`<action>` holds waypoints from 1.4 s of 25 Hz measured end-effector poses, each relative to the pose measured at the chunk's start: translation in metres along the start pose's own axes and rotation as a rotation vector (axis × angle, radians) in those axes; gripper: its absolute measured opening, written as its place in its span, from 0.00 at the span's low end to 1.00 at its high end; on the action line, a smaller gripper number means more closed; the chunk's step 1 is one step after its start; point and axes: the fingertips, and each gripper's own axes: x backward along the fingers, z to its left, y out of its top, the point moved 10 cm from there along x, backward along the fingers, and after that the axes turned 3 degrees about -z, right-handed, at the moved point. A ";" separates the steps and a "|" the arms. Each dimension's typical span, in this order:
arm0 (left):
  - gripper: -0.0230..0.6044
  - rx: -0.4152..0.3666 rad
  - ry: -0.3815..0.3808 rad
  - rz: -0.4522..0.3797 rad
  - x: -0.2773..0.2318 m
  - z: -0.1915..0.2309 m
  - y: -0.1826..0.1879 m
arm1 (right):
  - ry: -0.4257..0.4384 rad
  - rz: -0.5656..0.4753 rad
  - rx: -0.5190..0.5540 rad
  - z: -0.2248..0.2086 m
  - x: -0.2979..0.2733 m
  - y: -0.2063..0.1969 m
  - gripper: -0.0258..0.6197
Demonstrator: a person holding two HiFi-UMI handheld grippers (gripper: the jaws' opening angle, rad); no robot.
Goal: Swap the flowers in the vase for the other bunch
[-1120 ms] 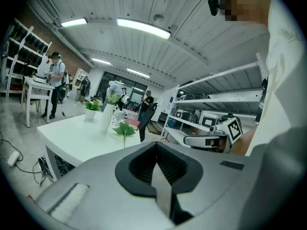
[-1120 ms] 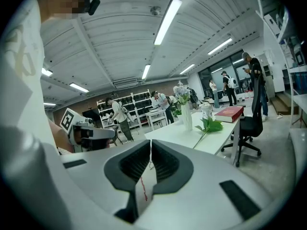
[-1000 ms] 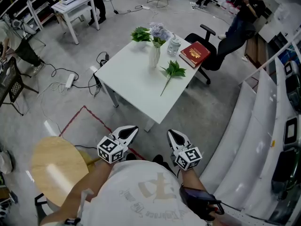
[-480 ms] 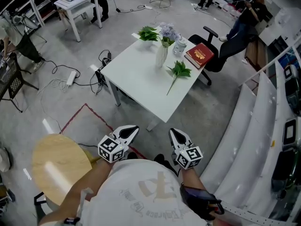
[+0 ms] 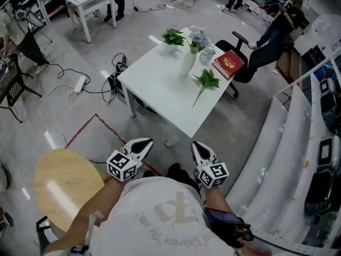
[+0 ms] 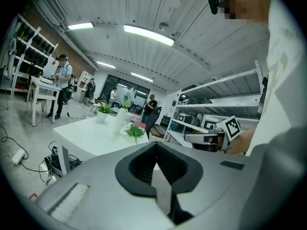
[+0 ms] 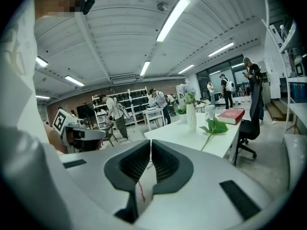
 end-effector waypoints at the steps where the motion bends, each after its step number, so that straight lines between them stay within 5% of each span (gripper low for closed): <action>1: 0.04 -0.001 0.003 -0.002 0.000 0.002 0.001 | 0.000 -0.002 0.002 -0.001 -0.002 0.001 0.06; 15: 0.04 0.029 0.056 0.019 -0.033 0.032 0.003 | 0.054 0.015 -0.031 -0.038 -0.056 0.000 0.06; 25: 0.04 0.019 0.001 0.043 -0.115 0.054 0.023 | 0.074 0.025 0.097 -0.090 -0.095 0.027 0.06; 35: 0.04 -0.001 0.018 0.097 -0.172 0.081 0.049 | 0.074 0.024 0.025 -0.145 -0.127 0.034 0.06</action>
